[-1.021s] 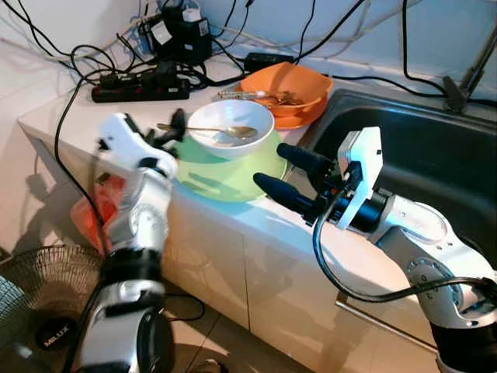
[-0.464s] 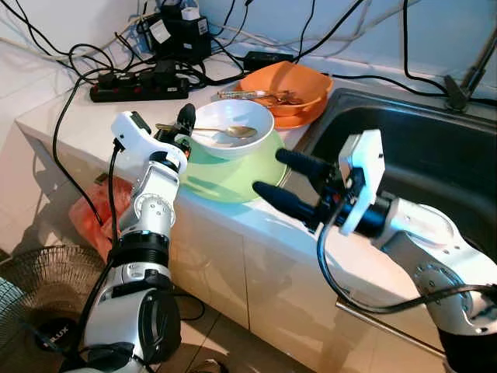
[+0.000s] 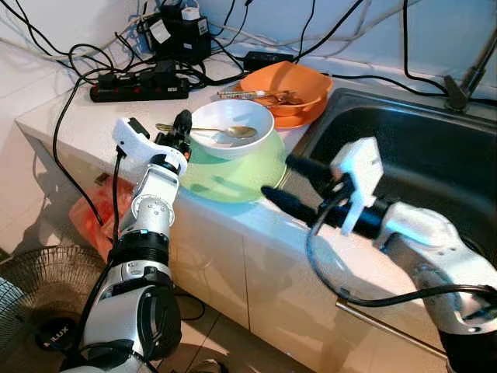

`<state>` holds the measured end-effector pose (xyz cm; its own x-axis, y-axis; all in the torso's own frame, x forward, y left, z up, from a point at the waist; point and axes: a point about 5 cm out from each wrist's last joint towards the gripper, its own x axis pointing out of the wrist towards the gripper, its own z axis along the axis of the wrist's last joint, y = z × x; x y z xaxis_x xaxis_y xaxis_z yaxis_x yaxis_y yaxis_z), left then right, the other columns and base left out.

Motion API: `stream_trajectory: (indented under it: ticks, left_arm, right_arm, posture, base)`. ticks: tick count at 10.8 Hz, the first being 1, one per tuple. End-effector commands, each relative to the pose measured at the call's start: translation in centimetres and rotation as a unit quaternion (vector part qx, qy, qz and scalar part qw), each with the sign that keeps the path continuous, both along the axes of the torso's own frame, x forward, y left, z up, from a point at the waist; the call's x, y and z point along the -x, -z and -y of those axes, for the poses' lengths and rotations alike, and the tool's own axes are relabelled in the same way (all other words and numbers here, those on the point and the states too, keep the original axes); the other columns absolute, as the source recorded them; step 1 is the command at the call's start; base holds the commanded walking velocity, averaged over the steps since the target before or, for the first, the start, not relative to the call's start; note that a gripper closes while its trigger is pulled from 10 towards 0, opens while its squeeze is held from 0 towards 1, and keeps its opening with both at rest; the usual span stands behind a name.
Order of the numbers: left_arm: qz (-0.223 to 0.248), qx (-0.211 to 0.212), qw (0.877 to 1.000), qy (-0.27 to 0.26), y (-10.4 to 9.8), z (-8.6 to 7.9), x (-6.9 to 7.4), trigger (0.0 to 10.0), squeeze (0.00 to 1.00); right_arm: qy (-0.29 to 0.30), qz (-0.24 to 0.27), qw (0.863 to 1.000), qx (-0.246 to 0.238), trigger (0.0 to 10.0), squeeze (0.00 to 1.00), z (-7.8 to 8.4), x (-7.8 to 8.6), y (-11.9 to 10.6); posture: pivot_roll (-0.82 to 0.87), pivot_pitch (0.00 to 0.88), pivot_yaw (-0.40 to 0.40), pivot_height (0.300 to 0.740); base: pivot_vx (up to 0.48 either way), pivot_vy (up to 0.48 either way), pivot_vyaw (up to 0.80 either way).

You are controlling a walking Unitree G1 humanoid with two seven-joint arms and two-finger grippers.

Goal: Kitchen organization

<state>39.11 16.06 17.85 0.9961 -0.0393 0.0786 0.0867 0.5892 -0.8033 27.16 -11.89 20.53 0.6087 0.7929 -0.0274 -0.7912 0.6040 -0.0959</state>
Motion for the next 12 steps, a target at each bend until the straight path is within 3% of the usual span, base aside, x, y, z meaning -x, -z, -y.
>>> stream_trajectory:
  ticks: [1, 7, 12]
  left_arm:
    - [0.008, 0.006, 1.000, 0.004, -0.7, 0.2, -0.3, 0.0, 0.00]
    - [0.020, 0.015, 1.000, 0.009, -1.3, 0.4, 0.0, 0.0, 0.00]
    - [0.025, 0.035, 0.999, 0.002, -1.4, 0.1, 0.6, 0.0, 0.00]
  right_arm:
    - [0.011, -0.001, 1.000, 0.010, 10.0, 0.00, 0.1, -0.1, 0.3]
    - [0.107, 0.017, 0.994, -0.002, 10.0, 0.00, 1.2, -2.0, 0.2]
    - [0.117, 0.020, 0.993, 0.001, 10.0, 0.00, 1.3, -2.4, 0.3]
  posture:
    - [0.00, 0.041, 0.079, 0.740]
    - [0.00, 0.047, 0.082, 0.740]
    - [0.00, 0.045, 0.081, 0.740]
  base:
    - [0.000, 0.000, 0.00]
    - [0.000, 0.000, 0.00]
    - [0.000, 0.000, 0.00]
